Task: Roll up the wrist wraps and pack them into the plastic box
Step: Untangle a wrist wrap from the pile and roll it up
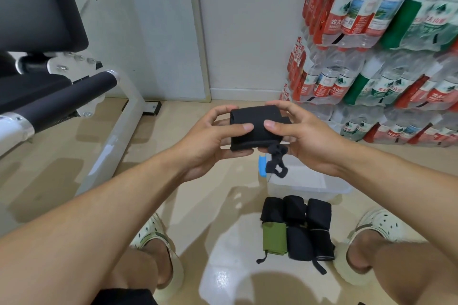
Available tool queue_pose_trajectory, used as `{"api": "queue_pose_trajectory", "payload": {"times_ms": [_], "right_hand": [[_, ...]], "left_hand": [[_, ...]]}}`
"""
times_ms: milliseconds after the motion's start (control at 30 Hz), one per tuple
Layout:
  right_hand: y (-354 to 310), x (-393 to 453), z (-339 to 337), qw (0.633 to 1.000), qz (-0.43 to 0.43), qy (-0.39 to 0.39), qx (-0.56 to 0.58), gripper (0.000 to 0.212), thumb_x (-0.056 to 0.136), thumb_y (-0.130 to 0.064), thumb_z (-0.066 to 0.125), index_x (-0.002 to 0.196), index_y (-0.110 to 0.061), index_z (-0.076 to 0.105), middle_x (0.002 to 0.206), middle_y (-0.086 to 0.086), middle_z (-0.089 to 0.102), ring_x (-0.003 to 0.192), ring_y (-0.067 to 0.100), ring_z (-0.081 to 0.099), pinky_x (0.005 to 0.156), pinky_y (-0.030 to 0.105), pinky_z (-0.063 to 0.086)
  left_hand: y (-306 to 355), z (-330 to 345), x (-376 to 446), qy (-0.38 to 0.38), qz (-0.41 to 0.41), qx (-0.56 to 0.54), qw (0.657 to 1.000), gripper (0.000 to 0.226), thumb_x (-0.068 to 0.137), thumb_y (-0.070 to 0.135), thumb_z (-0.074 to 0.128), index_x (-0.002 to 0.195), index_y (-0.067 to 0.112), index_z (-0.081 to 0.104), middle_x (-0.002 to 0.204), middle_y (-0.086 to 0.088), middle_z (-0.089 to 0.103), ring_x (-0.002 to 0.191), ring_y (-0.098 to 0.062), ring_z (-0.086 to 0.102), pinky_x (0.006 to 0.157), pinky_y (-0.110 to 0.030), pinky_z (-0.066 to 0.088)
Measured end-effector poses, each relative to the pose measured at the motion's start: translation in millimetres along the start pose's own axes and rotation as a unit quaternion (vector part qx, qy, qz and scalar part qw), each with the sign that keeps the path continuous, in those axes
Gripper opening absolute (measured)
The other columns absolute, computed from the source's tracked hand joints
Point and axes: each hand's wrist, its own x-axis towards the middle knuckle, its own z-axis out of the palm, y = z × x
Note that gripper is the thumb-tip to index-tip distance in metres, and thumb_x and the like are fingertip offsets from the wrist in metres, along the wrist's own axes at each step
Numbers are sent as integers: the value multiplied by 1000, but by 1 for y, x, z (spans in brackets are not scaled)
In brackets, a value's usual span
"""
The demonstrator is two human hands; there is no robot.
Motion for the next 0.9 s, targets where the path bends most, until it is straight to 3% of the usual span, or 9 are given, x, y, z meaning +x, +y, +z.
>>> {"api": "queue_pose_trajectory", "payload": {"times_ms": [133,267,333,467,567,633,733,800,900], "right_hand": [[1,-1,0,998,-38,-1,-53,67,69,-16,81,131,-27,60,125,-6,63,107,21,70,86,39,60],[1,0,0,996,-56,-4,-69,69,66,-14,82,130,-29,61,125,-6,61,98,15,70,82,33,59],[0,0,1,998,-42,-3,-52,62,73,-22,79,132,-30,62,124,-6,62,103,12,70,81,32,60],[0,0,5,999,39,-15,-12,47,83,-42,71,128,-33,67,127,1,69,113,27,69,83,37,60],[5,0,4,998,63,-26,8,35,99,-37,61,131,-25,66,132,10,68,118,37,67,85,41,60],[12,0,8,996,74,-13,45,36,105,-33,54,136,-18,61,131,14,68,115,36,69,88,42,57],[30,1,18,992,97,18,83,50,104,-33,54,150,-15,45,131,14,68,96,30,73,73,33,53],[40,0,20,991,102,36,73,63,101,-34,59,157,-17,34,139,12,64,102,31,73,72,33,53],[36,-3,19,995,94,14,9,50,101,-33,61,147,-18,48,139,15,63,113,37,70,83,42,58]], "left_hand": [[0,0,0,14,-28,-7,999,53,88,20,76,136,16,54,127,-14,69,105,-38,72,82,-45,61],[-2,-1,1,12,-42,-7,999,54,89,16,76,137,17,51,126,-16,69,104,-38,73,81,-44,61],[-2,0,1,11,-28,-7,1000,52,89,10,75,135,16,52,125,-16,69,104,-37,73,81,-45,61],[-3,1,1,20,19,31,999,52,87,0,74,132,17,54,126,-11,65,104,-34,73,82,-49,62],[-7,3,1,24,47,79,996,54,88,5,75,134,22,53,133,-8,59,106,-32,72,85,-47,62],[-15,9,2,34,61,129,989,56,94,15,69,144,28,45,138,-3,53,110,-29,69,87,-41,61],[-31,19,2,56,57,205,976,65,100,35,58,155,42,23,150,1,41,123,-29,60,100,-40,55],[-37,23,1,64,46,215,973,66,100,39,54,155,47,18,154,0,37,127,-29,57,106,-42,51],[-37,20,-1,64,31,198,978,74,93,41,58,155,45,19,154,-2,39,128,-29,57,107,-43,50]]}}
